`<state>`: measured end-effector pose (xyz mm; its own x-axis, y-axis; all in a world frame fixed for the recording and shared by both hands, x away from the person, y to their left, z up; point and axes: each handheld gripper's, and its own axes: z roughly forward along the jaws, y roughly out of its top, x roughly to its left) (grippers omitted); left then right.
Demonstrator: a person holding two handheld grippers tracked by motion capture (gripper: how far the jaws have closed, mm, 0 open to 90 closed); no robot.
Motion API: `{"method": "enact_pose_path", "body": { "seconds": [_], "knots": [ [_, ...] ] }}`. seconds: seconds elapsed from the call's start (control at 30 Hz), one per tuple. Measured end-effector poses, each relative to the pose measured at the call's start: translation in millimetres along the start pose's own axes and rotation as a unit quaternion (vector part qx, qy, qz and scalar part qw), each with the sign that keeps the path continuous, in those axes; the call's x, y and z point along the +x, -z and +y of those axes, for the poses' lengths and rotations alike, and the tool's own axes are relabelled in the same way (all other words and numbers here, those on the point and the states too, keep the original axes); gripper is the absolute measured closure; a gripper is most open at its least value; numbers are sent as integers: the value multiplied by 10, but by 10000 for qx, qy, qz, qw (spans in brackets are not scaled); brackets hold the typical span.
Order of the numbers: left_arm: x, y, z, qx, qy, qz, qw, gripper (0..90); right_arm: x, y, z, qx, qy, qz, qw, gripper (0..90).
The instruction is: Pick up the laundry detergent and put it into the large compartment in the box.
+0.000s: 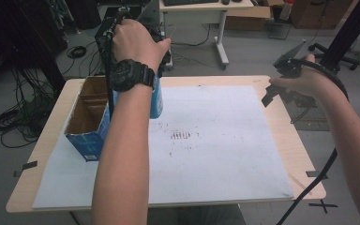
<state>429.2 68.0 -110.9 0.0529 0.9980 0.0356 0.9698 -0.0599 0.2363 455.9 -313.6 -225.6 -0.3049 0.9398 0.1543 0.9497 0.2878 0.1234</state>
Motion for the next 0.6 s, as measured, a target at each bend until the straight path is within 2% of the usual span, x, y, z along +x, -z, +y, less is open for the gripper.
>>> {"method": "enact_pose_path", "body": {
  "seconds": [0.43, 0.6],
  "knots": [
    [389, 118, -43, -135, 241, 16, 9996, 376, -22, 22, -9, -22, 2, 28, 10000, 119],
    [554, 145, -78, -130, 308, 41, 9994, 376, -71, 61, -18, -57, -95, 31, 9999, 119]
  ]
}}
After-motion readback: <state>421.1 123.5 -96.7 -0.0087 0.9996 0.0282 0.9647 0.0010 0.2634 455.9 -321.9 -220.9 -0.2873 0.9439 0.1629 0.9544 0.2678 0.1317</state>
